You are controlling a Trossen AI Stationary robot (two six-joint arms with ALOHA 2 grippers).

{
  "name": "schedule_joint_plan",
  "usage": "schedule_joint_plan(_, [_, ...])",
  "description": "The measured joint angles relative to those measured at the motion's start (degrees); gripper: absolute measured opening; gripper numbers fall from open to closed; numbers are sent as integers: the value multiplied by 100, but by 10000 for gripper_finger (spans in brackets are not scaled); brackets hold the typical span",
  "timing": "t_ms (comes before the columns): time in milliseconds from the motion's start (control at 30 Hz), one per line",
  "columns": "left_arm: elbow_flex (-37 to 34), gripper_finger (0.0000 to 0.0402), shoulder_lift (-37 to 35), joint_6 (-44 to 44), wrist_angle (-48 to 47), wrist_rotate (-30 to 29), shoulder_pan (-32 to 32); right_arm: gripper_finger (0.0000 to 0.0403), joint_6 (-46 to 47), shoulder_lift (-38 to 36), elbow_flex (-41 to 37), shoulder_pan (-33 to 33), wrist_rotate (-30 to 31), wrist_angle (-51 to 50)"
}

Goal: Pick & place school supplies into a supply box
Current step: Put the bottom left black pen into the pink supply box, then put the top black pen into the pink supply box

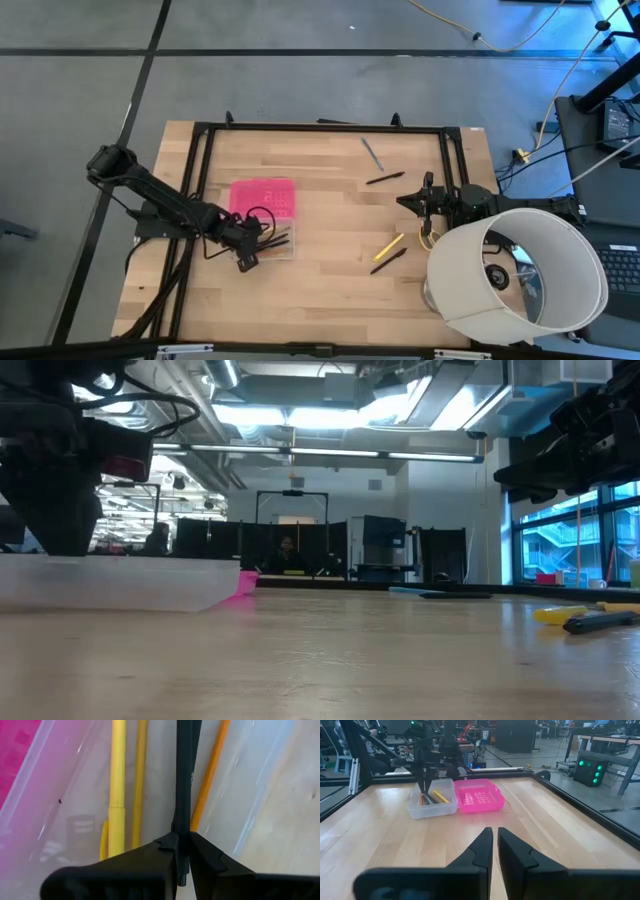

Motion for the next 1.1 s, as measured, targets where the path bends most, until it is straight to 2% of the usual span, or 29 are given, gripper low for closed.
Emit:
schedule_joint_plan(433, [20,82,2,-53,-285,490,364,34,0,0,0,0,0,1])
schedule_joint_plan(667, [597,97,4,536,-272,1263,807,34,53,0,0,0,0,2])
schedule_joint_plan(833, [1072,96,4,912,-4,838,1070,34,1190,-2,0,0,0,12])
schedule_joint_plan(967, [1289,93,4,1183,704,385,1292,34,2227,-1,0,0,-3,31])
schedule_joint_plan(1100, [1439,91,4,1250,1479,318,1515,34,2673,0,-2,-12,37,145])
